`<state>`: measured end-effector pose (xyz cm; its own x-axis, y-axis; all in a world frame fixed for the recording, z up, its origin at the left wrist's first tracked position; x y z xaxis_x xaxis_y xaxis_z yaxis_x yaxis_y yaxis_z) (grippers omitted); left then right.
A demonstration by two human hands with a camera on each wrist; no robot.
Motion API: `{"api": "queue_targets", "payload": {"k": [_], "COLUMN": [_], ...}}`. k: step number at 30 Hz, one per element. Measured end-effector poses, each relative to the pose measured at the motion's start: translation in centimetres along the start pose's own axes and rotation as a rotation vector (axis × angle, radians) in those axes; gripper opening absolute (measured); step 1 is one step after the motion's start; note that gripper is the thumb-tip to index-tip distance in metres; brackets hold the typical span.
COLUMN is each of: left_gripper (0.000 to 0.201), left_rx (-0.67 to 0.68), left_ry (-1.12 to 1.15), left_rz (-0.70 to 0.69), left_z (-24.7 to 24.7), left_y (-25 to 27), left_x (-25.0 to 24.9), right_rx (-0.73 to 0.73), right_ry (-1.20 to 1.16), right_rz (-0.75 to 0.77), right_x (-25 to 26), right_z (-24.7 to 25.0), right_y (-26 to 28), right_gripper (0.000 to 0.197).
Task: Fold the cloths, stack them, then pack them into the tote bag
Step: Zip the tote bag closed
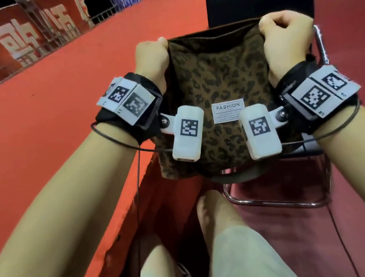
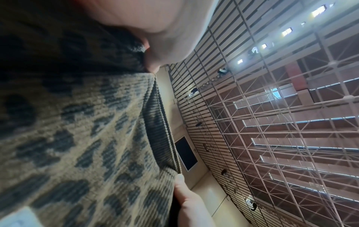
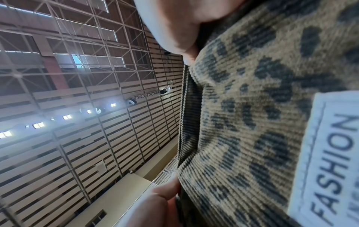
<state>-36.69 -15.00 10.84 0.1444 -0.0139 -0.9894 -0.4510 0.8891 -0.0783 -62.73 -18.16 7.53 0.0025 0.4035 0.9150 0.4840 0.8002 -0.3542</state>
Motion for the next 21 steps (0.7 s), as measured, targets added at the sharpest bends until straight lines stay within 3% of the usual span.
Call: {"api": "queue_targets", "payload": {"k": [8, 16, 21], "left_gripper": [0.021, 0.034, 0.031], "left_rx": [0.033, 0.083, 0.169], "left_ry": [-0.074, -0.117, -0.224], "left_rz": [0.04, 0.066, 0.062], "left_z": [-6.4, -13.3, -17.7], "left_y": [-3.6, -10.1, -13.6], "left_x": [4.5, 9.9, 12.0], "right_rx": [-0.042, -0.093, -0.113], "right_ry": [0.092, 0.205, 0.283], "right_rz": [-0.018, -0.02, -0.017], "right_x": [-5.2, -11.4, -15.0], "right_z": [2.0, 3.2, 2.9], "right_y": [-3.8, -6.8, -9.7], "right_gripper": [0.014, 0.018, 0.019]}}
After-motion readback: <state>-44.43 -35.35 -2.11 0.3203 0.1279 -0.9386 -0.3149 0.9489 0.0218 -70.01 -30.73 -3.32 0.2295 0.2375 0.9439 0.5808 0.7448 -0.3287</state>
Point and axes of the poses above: each hand's wrist, its own y-axis away from the middle knuckle, its own z-axis out of the back of the hand, x = y × z, the point moved 9 cm from there along -y, towards the middle knuckle
